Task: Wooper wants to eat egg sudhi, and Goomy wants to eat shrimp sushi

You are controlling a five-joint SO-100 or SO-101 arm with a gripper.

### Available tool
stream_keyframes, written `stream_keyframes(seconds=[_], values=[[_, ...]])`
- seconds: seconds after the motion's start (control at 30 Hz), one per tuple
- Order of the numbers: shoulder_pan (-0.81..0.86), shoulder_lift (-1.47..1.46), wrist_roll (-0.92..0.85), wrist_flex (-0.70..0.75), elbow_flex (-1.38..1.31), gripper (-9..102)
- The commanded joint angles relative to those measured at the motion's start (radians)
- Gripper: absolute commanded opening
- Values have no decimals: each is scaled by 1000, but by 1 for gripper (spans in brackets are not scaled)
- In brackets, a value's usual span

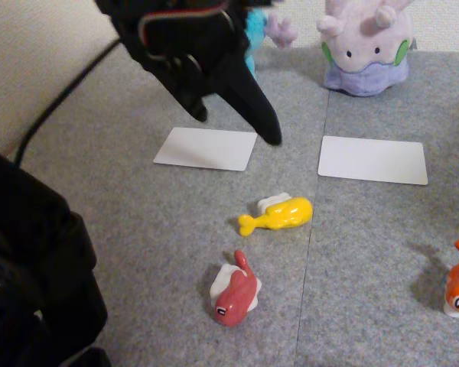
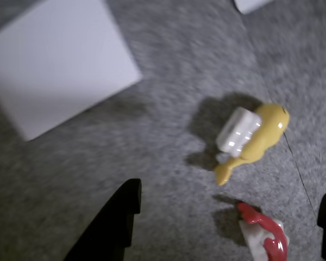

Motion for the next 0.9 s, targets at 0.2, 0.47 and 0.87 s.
stream_keyframes(seconds=[0.2,0.47,0.87], values=[[106,-123,23,-77,-34,38],[107,-239,25,-175,-32,38],[132,-388,49,-302,-32,36]])
